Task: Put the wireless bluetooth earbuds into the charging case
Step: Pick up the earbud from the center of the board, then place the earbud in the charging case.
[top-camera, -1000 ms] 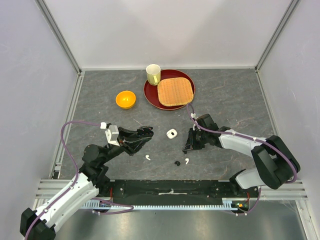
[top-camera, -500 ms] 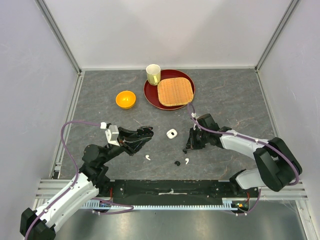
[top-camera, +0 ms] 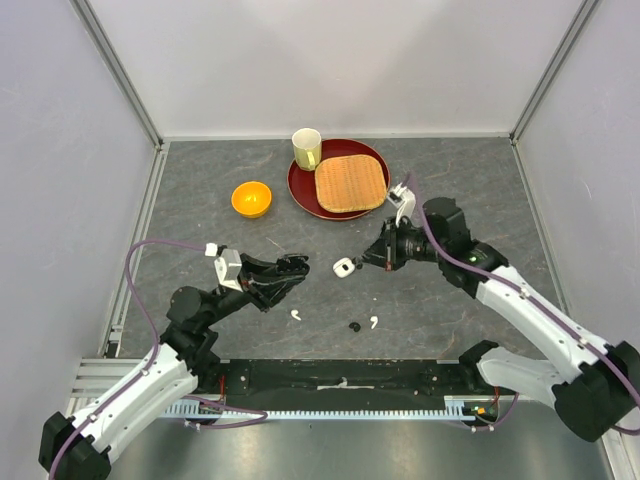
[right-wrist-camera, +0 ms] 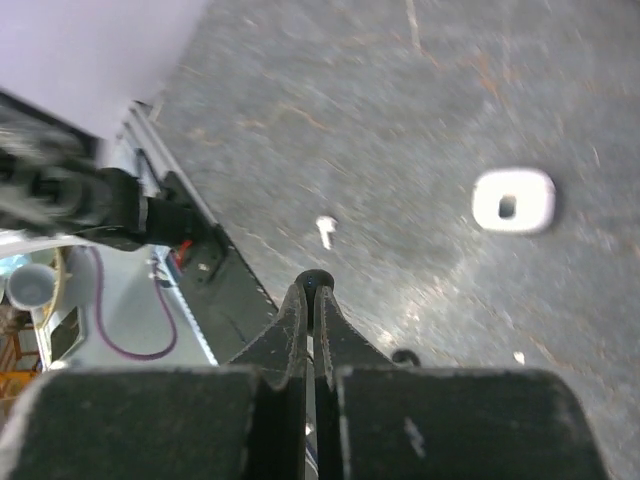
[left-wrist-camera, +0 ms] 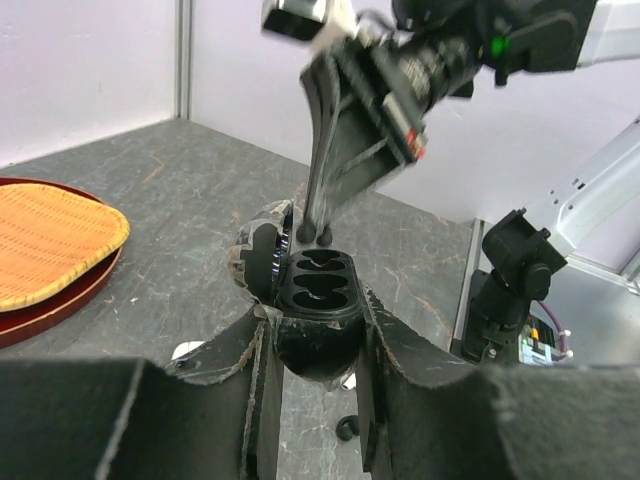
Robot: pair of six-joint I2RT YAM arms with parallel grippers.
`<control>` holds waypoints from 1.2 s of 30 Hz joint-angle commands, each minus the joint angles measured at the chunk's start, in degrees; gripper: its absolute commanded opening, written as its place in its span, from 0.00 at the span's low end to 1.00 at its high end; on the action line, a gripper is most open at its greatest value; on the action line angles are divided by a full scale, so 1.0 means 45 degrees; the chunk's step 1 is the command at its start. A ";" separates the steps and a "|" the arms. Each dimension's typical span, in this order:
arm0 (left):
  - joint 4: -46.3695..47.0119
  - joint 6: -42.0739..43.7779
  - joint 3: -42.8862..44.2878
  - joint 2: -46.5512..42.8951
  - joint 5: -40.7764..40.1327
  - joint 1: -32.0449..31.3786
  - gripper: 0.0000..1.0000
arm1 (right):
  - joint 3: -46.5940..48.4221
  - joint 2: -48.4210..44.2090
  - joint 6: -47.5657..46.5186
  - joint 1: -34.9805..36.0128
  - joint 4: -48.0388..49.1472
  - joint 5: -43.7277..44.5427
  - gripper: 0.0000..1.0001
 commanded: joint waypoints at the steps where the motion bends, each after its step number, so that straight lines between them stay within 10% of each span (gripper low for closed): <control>1: 0.0682 -0.0206 0.0191 0.0151 0.0697 -0.0025 0.02 | 0.1559 -0.1041 -0.0761 -0.0005 0.0072 -0.1883 0.00; 14: 0.2264 -0.1259 0.0698 0.1518 0.3604 -0.0025 0.02 | 0.5093 -0.0575 -0.3124 0.3370 -0.1722 -0.2106 0.00; 36: 0.3397 -0.2238 0.1402 0.2671 0.5111 -0.0044 0.02 | 0.5936 0.0383 -0.4355 0.4409 -0.2291 -0.1673 0.00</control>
